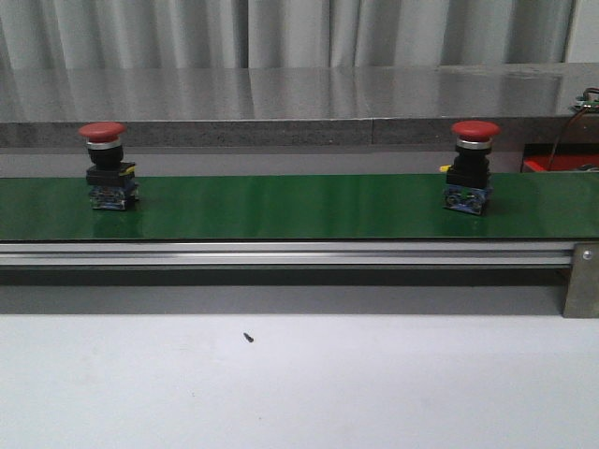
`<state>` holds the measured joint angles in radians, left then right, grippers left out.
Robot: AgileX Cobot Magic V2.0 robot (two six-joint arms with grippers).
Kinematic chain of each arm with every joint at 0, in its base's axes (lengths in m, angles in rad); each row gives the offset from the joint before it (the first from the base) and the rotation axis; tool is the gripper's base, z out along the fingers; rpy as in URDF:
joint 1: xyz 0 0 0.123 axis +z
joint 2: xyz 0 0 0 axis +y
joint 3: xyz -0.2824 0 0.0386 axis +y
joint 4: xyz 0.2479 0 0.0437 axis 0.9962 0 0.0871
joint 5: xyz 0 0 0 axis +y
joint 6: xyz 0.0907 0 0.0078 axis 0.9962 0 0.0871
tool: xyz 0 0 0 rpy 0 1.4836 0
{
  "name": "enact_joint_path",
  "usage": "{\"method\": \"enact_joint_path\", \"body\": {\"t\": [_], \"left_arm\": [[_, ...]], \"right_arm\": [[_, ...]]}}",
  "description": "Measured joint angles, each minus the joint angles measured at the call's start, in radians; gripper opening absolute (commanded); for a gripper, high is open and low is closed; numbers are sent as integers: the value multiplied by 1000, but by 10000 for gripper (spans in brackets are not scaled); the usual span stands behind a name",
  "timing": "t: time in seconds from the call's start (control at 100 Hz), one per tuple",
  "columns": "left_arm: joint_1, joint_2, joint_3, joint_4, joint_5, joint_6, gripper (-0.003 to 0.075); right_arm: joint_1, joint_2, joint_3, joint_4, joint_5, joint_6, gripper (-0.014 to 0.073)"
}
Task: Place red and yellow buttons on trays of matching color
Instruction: 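Lower the right gripper onto the first red button on the belt, then lift the red button and lower it into the red tray, open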
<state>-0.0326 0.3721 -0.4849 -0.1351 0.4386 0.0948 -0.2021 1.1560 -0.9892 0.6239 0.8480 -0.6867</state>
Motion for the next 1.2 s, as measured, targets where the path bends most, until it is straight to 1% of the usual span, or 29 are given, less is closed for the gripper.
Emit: {"method": "enact_joint_path", "body": {"t": [0.11,0.31,0.57,0.72,0.89,1.12,1.2], "left_arm": [[0,0,0,0,0,0,-20],[0,0,0,0,0,0,-20],[0,0,0,0,-2,0,-20],[0,0,0,0,-2,0,-20],[0,0,0,0,-2,0,-20],[0,0,0,0,-2,0,-20],[0,0,0,0,-2,0,-20]], "right_arm": [[8,94,-44,0,0,-7,552],[18,216,-86,0,-5,-39,553],[18,300,-95,0,-43,-52,553],[35,337,-105,0,-52,-57,553],[59,394,-149,0,-80,-60,553],[59,485,-221,-12,-93,-60,553],[59,524,-238,-16,-93,-60,532]]}}
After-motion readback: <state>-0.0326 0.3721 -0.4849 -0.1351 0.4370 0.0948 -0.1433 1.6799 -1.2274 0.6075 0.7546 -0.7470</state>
